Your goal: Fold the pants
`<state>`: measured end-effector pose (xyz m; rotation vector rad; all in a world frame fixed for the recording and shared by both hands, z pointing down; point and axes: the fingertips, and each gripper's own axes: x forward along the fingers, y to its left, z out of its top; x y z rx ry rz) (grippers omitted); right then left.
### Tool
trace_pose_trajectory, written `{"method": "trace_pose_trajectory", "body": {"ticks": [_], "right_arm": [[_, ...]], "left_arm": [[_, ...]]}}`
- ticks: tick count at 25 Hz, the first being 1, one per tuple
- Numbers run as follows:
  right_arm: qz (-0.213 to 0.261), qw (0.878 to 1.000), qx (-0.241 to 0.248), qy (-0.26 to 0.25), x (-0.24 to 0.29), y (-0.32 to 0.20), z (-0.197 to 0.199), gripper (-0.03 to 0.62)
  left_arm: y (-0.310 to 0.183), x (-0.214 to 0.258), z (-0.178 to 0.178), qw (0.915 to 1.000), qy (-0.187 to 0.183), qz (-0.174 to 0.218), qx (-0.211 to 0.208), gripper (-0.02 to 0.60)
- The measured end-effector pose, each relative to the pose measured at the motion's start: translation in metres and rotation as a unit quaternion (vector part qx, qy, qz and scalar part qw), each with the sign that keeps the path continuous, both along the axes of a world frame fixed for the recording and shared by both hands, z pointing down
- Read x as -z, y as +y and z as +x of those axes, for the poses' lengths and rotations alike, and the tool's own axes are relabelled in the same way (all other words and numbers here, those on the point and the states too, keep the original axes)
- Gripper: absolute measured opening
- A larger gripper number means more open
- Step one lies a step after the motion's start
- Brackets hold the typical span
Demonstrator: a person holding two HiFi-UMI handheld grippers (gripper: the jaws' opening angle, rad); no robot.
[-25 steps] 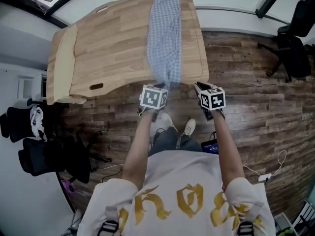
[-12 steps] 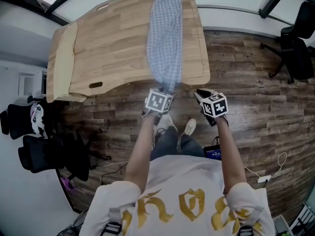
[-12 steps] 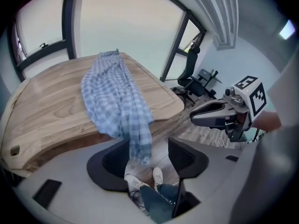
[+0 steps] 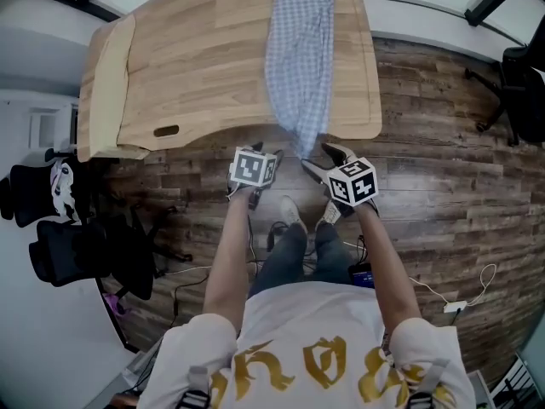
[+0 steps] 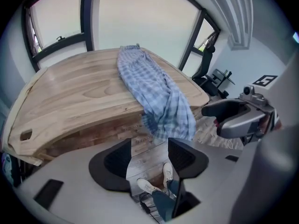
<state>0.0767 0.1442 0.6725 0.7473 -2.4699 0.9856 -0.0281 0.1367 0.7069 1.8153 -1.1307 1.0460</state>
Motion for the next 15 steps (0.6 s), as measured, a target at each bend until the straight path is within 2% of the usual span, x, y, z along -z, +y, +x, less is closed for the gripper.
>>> {"method": "trace_pose_trajectory", "body": {"ticks": [4,9,12,15], "right_arm": [[0.011,0.998,-0.029,0.059,-0.044,-0.007,-0.026,0.346],[0.024,0.993,-0.105,0.054,-0.072,-0.034,-0.013,0.370],[0.047,0.992,-0.101,0.066,-0.082,-0.044,-0.016,0.371],[0.084,0.989,-0.105,0.066,-0.087,-0.048,-0.014,0.374]], "left_arm": [[-0.012,-0.036,-0.003,0.9997,0.019,0.002,-0.018,0.252],[-0.017,-0.077,0.007,0.9935,0.054,-0.009,-0.100,0.269],[-0.023,-0.081,0.009,0.9900,0.090,0.001,-0.109,0.282],[-0.027,-0.076,0.014,0.9858,0.124,0.034,-0.108,0.295]]}}
